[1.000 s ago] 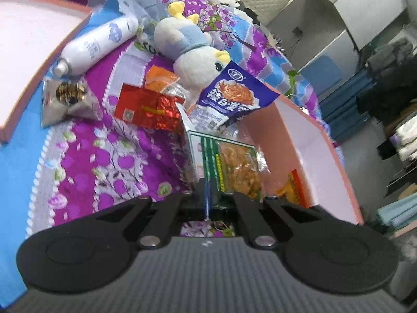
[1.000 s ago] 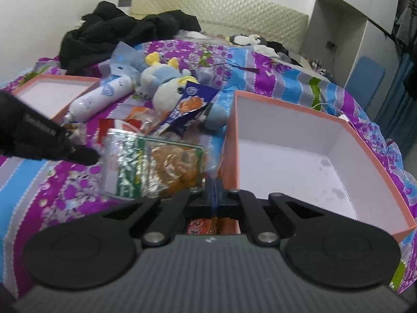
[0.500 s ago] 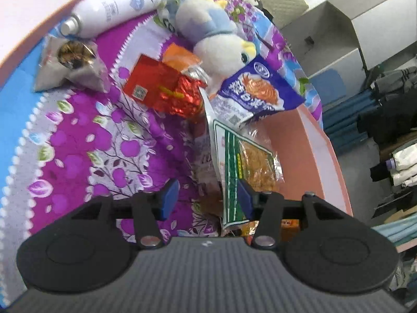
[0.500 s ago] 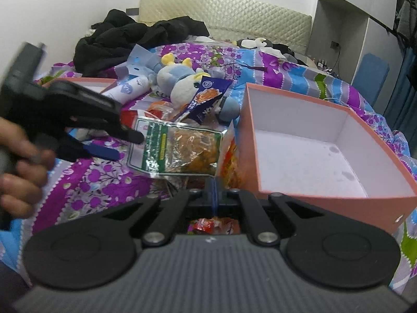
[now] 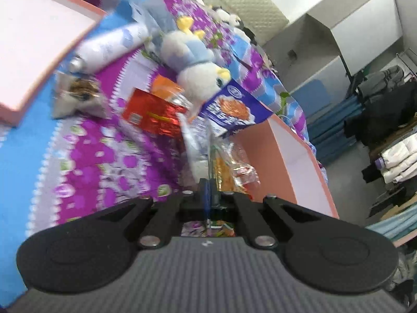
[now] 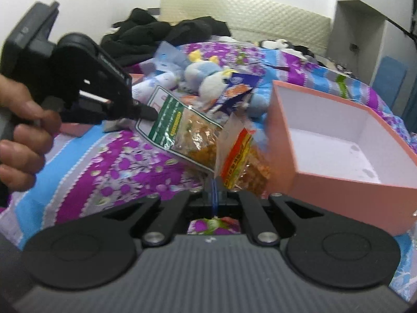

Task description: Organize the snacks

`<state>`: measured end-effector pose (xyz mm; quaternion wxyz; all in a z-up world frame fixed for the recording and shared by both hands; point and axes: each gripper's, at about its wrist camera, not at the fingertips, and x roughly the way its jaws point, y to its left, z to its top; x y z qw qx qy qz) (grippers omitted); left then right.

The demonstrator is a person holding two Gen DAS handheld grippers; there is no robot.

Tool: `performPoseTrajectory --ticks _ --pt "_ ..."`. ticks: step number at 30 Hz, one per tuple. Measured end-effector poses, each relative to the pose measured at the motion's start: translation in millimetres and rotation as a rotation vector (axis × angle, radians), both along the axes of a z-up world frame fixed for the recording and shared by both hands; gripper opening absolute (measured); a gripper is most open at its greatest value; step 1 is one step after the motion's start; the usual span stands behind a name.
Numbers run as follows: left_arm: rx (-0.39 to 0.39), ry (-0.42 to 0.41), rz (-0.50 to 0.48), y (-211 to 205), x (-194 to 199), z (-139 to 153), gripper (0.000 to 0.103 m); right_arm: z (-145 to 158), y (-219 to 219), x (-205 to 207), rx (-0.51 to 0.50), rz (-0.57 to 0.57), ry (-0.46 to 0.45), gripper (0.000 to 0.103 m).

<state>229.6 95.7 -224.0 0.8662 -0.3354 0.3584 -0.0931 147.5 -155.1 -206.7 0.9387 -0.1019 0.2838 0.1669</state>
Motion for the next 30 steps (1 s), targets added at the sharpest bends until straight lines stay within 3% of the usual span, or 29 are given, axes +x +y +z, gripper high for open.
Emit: performPoseTrajectory --ticks 15,20,24,27,29,30 --pt "0.088 0.069 0.246 78 -107 -15 0.0 -30 50 -31 -0.037 0.224 0.109 0.003" --pt "0.112 0.164 0.242 90 -115 -34 0.0 -49 54 -29 -0.021 0.245 0.192 0.006" --pt "0.161 0.184 0.217 87 -117 -35 0.004 -53 52 -26 0.004 0.236 0.224 0.007" --pt "0.201 0.211 0.177 83 -114 -34 0.021 -50 50 -27 0.017 0.229 0.222 0.016" --pt "0.236 0.215 0.155 79 -114 -31 0.049 -50 47 -27 0.036 0.225 0.227 0.023" --pt "0.261 0.219 0.146 77 -115 -28 0.055 -50 45 -26 0.044 0.222 0.229 0.023"
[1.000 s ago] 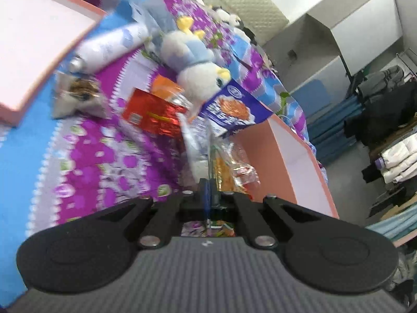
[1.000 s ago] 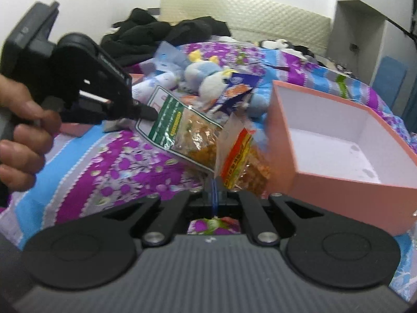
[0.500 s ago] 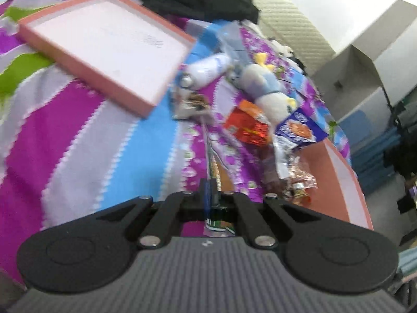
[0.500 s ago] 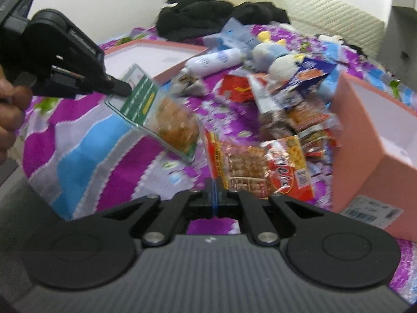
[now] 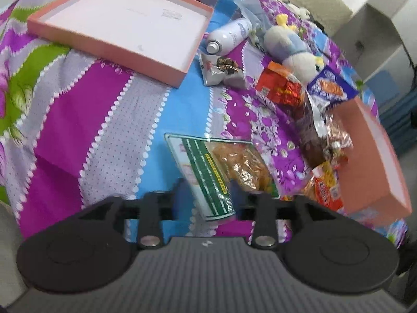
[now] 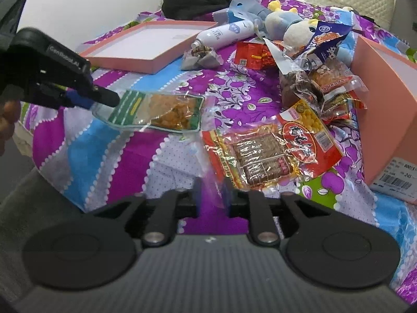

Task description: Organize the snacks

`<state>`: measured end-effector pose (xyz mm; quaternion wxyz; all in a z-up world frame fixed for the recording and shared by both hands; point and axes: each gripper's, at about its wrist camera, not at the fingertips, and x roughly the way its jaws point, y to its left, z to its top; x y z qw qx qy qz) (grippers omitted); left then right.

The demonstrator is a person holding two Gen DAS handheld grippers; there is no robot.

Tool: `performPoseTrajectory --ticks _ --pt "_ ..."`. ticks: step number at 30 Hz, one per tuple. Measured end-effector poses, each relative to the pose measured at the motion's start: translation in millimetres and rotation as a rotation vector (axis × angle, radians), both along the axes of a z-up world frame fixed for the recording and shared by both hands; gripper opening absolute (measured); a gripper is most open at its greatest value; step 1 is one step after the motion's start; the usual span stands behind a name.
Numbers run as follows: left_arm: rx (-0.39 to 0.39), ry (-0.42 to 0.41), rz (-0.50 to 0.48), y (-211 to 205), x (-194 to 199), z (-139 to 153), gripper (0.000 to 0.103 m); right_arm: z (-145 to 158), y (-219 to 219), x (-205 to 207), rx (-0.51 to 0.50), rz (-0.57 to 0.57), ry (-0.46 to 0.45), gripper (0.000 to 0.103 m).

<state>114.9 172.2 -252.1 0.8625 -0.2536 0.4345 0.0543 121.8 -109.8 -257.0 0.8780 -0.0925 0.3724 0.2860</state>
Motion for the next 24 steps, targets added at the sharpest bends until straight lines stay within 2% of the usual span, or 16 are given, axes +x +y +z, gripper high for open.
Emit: performPoseTrajectory --ticks 2,3,4,5,7,11,15,21,24 --pt "0.044 0.003 -0.016 -3 0 6 0.073 1 -3 0 0.013 -0.009 0.005 0.024" --pt "0.06 0.002 -0.025 -4 0 9 0.077 1 -3 1 0.017 -0.012 0.005 0.028" --pt "0.072 -0.001 -0.035 -3 0 12 0.081 2 -5 1 0.022 -0.017 0.004 0.043" --pt "0.088 -0.008 -0.048 -4 -1 16 0.081 4 -7 0 0.035 -0.022 -0.002 0.062" --pt "0.119 -0.036 -0.078 -5 -1 25 0.081 8 -11 0 0.068 -0.029 -0.021 0.084" --pt "0.21 -0.07 -0.205 -14 8 42 0.085 13 -19 4 0.104 -0.073 -0.061 0.085" --pt "0.27 -0.131 -0.386 -27 22 48 0.092 14 -27 16 0.138 -0.122 -0.065 0.085" --pt "0.294 -0.078 -0.613 -46 59 21 0.094 -5 -25 41 0.071 -0.142 -0.037 0.085" --pt "0.345 -0.044 -0.666 -55 74 4 0.094 -15 -27 49 0.051 -0.133 -0.017 0.085"
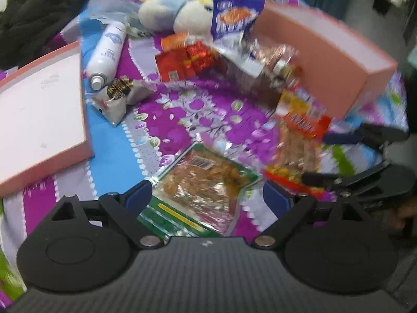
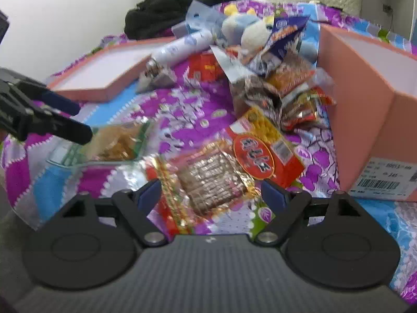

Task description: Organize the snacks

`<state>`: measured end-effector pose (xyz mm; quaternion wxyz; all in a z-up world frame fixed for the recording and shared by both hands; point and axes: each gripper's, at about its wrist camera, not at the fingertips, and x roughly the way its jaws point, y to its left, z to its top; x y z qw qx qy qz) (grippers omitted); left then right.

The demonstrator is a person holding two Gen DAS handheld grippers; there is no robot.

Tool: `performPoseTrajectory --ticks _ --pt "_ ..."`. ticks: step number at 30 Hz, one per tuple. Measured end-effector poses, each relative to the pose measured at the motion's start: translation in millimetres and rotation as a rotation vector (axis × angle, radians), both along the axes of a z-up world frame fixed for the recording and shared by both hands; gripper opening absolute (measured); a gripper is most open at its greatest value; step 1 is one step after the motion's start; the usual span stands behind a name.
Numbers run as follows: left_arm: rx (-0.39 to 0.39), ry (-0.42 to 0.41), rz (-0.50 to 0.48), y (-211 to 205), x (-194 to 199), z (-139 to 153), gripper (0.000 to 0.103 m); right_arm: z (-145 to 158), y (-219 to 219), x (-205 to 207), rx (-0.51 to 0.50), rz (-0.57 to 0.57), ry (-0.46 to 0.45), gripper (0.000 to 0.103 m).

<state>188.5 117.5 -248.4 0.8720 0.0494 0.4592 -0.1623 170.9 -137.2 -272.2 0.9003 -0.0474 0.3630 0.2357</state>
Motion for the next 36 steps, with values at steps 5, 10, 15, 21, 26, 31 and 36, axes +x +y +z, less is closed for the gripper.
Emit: performPoseTrajectory --ticks 5,10,15,21,26,31,36 --pt "0.087 0.035 -0.069 -5 17 -22 0.094 -10 0 10 -0.02 0.051 -0.025 0.087" --pt "0.082 0.059 -0.066 -2 22 -41 0.092 -13 3 14 -0.032 0.088 -0.012 0.089" --pt "0.068 0.048 -0.04 -5 17 -37 0.075 -11 5 13 -0.03 0.118 0.003 0.078" --pt "0.024 0.051 0.016 -4 10 -27 0.055 -6 7 13 -0.04 0.12 0.013 0.061" --pt "-0.032 0.054 0.08 -5 3 -14 0.029 -1 4 9 -0.036 0.11 0.017 0.059" --pt "-0.049 0.039 0.139 -8 0 -5 0.02 3 -3 3 -0.05 0.05 0.019 0.059" --pt "-0.085 0.025 0.196 -6 -2 7 0.016 11 -18 -5 -0.022 -0.013 0.018 0.058"
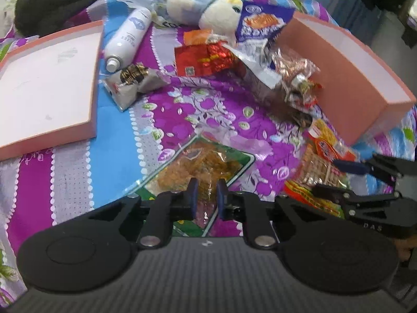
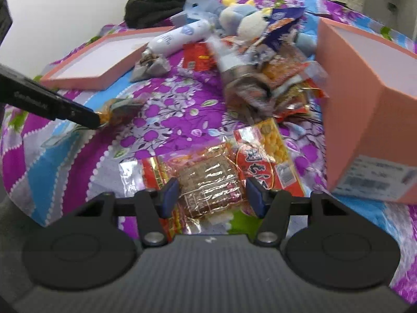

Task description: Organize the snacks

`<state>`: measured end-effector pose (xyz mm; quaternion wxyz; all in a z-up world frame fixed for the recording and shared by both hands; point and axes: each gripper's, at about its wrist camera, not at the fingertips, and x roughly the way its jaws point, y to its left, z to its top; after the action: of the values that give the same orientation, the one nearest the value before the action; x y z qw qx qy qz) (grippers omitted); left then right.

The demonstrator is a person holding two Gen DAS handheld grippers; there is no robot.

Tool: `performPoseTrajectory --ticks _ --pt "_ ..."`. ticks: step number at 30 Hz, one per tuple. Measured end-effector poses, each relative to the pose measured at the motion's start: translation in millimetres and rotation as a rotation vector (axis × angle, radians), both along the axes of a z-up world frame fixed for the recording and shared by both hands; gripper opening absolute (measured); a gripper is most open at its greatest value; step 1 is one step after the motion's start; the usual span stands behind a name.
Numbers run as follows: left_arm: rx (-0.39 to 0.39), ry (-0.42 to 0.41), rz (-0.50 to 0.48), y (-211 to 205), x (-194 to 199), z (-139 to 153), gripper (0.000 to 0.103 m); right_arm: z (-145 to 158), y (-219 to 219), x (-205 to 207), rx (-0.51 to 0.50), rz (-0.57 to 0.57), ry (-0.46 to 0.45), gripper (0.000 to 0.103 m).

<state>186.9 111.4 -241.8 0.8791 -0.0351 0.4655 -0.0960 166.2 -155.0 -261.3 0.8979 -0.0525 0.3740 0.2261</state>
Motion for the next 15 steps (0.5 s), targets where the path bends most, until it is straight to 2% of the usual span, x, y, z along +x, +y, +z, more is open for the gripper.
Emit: performPoseTrajectory --ticks 8,12,13,14,15 --pt "-0.059 -0.029 0.096 -1 -11 29 0.012 34 -13 -13 0.051 -0.088 -0.072 0.058" --pt "-0.071 -0.068 0.116 -7 -22 47 0.011 55 -16 -23 0.071 -0.125 -0.111 0.058" --pt "-0.083 -0.078 0.124 -8 -25 52 0.009 60 -17 -26 0.075 -0.131 -0.123 0.058" --pt "-0.092 -0.086 0.13 -9 -26 56 0.002 63 -17 -29 0.077 -0.136 -0.134 0.055" --pt "-0.1 -0.097 0.138 -11 -28 61 0.001 67 -19 -31 0.079 -0.144 -0.146 0.056"
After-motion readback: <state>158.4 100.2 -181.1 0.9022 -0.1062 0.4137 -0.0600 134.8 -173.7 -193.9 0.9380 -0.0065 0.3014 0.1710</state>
